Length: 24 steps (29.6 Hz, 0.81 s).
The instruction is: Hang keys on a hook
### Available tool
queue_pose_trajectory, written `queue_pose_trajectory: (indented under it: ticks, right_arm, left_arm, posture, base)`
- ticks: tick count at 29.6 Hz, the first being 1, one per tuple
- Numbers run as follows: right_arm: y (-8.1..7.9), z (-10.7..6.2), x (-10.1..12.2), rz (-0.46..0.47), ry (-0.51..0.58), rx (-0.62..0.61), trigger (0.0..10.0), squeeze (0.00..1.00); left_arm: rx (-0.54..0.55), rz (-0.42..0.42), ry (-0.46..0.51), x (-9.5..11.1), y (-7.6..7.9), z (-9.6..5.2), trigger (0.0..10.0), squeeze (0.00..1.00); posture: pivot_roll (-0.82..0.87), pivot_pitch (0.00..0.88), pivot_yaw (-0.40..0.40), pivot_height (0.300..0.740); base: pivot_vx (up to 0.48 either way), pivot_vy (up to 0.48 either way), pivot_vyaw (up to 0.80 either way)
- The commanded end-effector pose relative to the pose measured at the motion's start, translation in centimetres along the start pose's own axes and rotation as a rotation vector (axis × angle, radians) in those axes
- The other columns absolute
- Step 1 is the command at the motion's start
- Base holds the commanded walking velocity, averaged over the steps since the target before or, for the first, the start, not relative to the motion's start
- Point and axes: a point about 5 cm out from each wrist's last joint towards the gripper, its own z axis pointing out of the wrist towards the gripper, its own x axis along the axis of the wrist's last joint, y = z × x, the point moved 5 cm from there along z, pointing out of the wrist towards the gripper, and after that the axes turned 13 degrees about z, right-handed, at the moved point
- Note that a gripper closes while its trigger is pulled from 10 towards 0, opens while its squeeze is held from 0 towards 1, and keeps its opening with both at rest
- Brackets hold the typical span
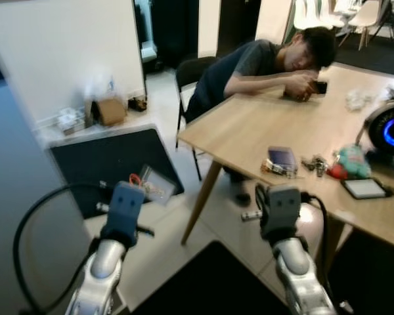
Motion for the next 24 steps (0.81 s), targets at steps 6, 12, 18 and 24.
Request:
queue_pose_trajectory:
  ticks: [6, 12, 18, 24]
  right_arm:
    - [0.21, -0.03, -0.06, -0.004, 0.000, -0.006, 10.0, 0.00]
    - [0.24, -0.02, -0.05, -0.004, 0.001, -0.008, 10.0, 0.00]
    - [0.21, 0.00, -0.07, -0.006, 0.001, -0.008, 10.0, 0.00]
    - [0.16, 0.01, -0.07, -0.011, 0.002, -0.003, 10.0, 0.00]
  left_arm:
    - [0.005, 0.007, -0.009, -0.21, -0.15, -0.11, 10.0, 0.00]
    - [0.002, 0.010, -0.005, -0.12, -0.13, -0.04, 10.0, 0.00]
    - [0.001, 0.018, -0.006, -0.15, -0.14, 0.01, 10.0, 0.00]
    - [0.000, 0.024, -0.009, -0.26, -0.09, 0.05, 10.0, 0.00]
  posture:
    - [0.10, 0.098, 0.040, 0.740]
    - [0.10, 0.098, 0.042, 0.740]
    - [0.10, 0.096, 0.044, 0.740]
    - [0.10, 0.094, 0.043, 0.740]
  base:
    - [0.000, 0.000, 0.00]
    - [0.000, 0.000, 0.00]
    - [0.000, 0.000, 0.00]
    - [0.000, 0.000, 0.00]
